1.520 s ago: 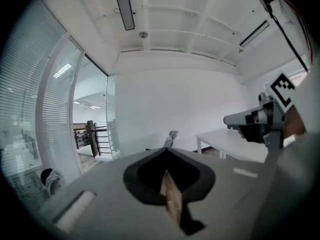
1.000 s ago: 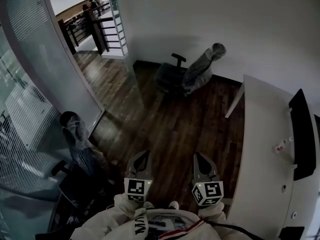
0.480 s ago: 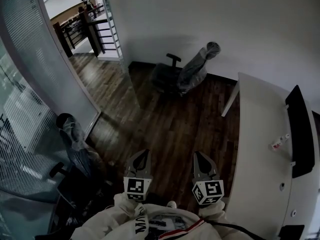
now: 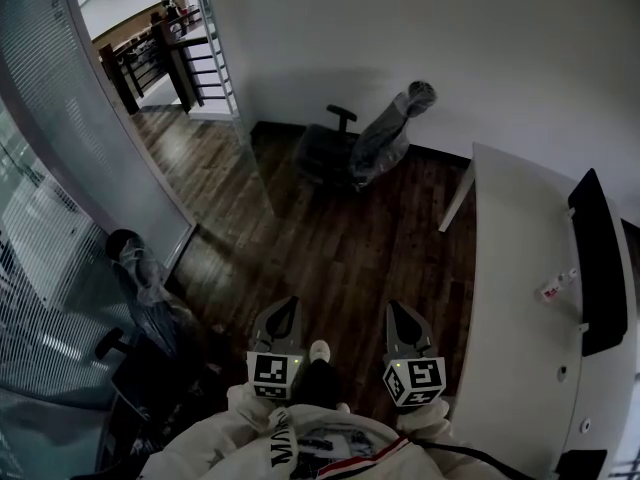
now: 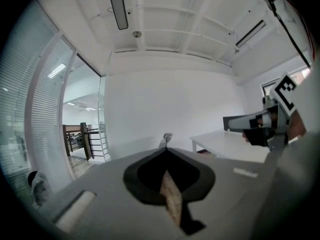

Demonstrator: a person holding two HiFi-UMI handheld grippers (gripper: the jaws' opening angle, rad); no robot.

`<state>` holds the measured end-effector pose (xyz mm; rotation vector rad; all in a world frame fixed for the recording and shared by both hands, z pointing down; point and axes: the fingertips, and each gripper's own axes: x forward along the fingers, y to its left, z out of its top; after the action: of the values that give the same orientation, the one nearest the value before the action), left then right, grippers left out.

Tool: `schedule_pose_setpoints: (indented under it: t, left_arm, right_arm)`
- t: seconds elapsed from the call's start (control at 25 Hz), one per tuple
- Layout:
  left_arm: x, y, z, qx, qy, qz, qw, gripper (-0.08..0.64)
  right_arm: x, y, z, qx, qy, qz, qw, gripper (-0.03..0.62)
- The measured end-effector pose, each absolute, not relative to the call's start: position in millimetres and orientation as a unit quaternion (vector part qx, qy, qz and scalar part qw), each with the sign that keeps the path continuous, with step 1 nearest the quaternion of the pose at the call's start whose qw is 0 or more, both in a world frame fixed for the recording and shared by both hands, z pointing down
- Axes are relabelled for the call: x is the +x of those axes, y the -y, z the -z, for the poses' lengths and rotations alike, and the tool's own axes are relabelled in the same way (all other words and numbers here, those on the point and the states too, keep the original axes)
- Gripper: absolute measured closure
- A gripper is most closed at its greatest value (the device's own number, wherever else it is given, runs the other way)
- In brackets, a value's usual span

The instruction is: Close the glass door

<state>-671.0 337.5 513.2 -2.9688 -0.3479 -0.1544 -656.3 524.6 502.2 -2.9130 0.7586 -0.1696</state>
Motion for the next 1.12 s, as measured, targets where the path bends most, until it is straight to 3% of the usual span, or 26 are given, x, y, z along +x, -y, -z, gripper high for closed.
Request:
schedule_pose_setpoints:
  t: [1.12]
  left_arm:
    - [-454, -283, -531, -0.981, 0.172, 0.064, 0.058, 0.558]
  right_arm:
    - [-461, -460, -524, -0.973, -0.203, 0.104, 0.045, 0.588]
